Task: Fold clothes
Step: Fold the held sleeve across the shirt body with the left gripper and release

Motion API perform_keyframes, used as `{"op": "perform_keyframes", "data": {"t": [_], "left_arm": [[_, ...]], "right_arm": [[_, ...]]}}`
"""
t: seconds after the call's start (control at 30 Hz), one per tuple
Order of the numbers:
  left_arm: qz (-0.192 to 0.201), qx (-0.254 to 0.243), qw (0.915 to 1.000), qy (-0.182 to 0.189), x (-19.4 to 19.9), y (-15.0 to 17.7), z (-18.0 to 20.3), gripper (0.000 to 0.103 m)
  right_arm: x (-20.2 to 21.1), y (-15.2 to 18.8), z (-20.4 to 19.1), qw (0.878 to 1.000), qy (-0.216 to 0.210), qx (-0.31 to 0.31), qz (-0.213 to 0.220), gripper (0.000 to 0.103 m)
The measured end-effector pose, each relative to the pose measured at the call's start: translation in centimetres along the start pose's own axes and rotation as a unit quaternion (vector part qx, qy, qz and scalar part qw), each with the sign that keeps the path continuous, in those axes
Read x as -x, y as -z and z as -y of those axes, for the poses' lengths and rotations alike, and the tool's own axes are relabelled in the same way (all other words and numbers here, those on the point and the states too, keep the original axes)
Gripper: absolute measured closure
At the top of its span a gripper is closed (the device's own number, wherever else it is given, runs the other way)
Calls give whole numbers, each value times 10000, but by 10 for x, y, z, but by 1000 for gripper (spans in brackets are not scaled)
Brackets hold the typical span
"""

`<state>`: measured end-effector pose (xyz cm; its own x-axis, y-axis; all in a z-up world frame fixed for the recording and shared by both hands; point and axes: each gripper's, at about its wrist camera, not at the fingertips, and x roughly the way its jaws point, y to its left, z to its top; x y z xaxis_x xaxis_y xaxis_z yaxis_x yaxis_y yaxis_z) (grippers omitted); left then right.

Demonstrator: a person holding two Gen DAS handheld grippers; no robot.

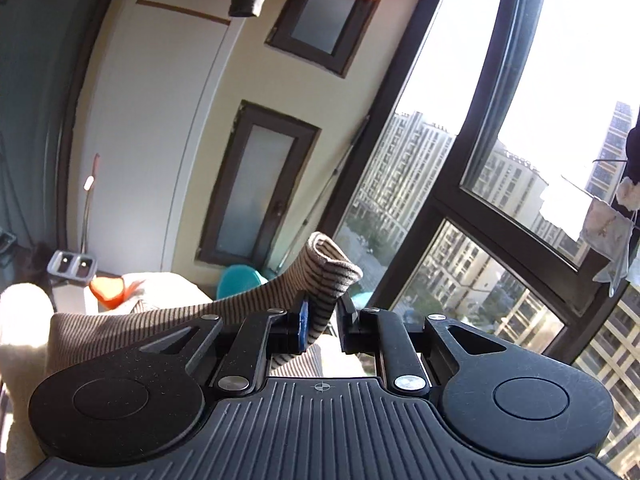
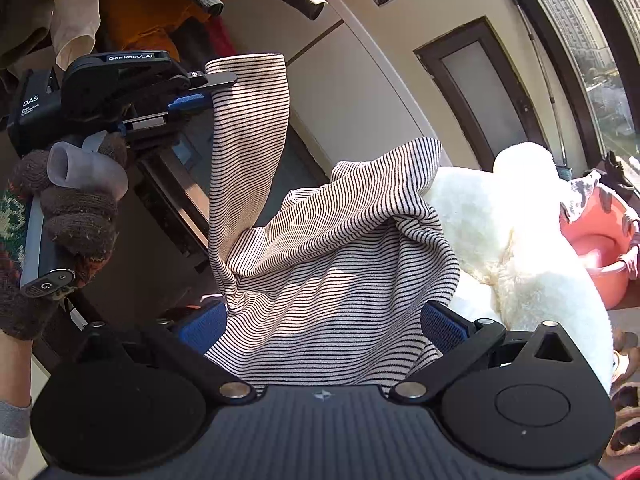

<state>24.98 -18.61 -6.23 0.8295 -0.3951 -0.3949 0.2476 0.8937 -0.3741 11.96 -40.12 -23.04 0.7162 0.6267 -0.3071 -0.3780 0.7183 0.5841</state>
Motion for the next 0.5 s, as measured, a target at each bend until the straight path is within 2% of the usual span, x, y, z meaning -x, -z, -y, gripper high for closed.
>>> {"op": "perform_keyframes", "data": {"t": [0.27, 0.4, 0.5], "left_arm": [[-334, 7, 9994, 32, -40, 24, 9, 87], [-526, 201, 9984, -17, -53, 37, 4, 87], [-701, 172, 9973, -114, -64, 50, 4, 82]], "right_arm": [[7, 5, 15, 9997, 216, 19, -125, 0], [9, 10, 23, 9996, 193, 3, -197, 0], [9, 13, 26, 9996, 196, 9, -213, 0]]}}
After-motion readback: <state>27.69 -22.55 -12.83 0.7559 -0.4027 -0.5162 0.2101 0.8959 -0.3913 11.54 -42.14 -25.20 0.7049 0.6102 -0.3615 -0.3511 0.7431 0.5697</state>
